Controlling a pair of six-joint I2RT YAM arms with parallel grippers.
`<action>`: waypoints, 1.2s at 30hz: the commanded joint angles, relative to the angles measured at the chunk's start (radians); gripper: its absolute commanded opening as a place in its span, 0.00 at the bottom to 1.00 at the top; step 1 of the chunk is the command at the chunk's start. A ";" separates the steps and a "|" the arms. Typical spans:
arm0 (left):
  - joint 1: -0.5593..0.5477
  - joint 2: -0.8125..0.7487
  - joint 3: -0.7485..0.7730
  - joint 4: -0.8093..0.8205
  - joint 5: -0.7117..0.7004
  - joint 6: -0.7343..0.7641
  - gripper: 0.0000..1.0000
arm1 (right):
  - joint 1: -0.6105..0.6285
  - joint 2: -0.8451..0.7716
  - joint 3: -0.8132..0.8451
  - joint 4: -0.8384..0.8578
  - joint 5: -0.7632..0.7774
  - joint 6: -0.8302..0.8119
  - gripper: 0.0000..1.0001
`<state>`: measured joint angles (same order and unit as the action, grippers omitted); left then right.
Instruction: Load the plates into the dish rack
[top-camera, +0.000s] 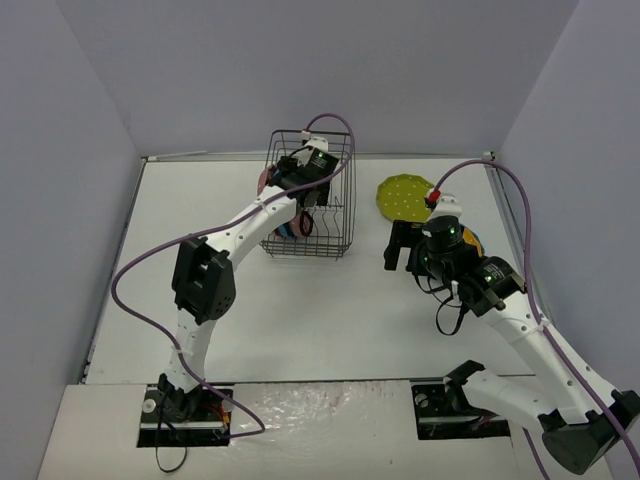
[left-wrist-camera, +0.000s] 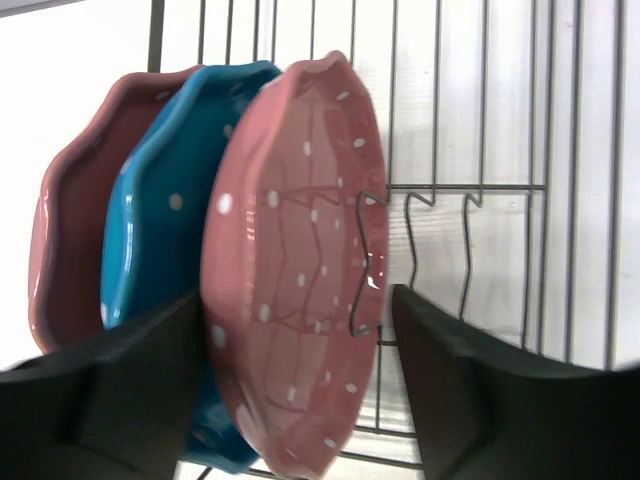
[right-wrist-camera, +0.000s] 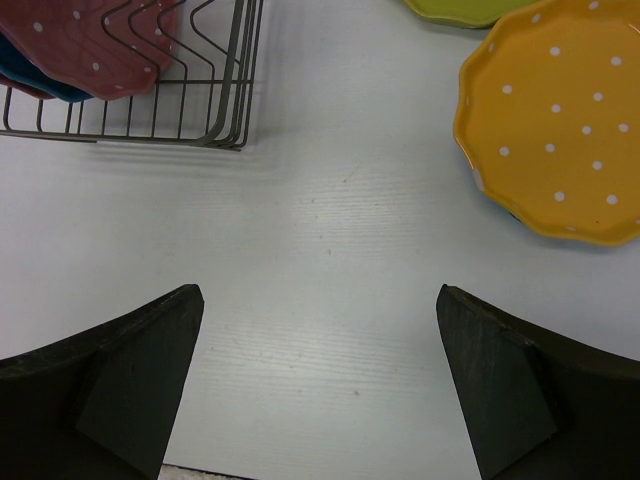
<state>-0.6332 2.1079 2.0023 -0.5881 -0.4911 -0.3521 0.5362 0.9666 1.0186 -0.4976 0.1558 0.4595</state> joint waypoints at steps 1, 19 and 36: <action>0.003 -0.153 0.031 0.026 -0.039 0.008 0.79 | -0.007 -0.028 0.002 0.033 0.020 0.000 1.00; -0.005 -0.553 -0.021 -0.164 0.036 0.026 0.97 | -0.102 0.246 0.053 0.030 0.060 -0.082 0.98; 0.232 -1.193 -0.934 -0.158 0.163 -0.045 0.97 | -0.228 0.587 0.079 0.191 0.135 -0.230 0.62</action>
<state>-0.4264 0.9669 1.0922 -0.7930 -0.3429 -0.3804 0.3144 1.5166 1.0554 -0.3821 0.2453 0.2793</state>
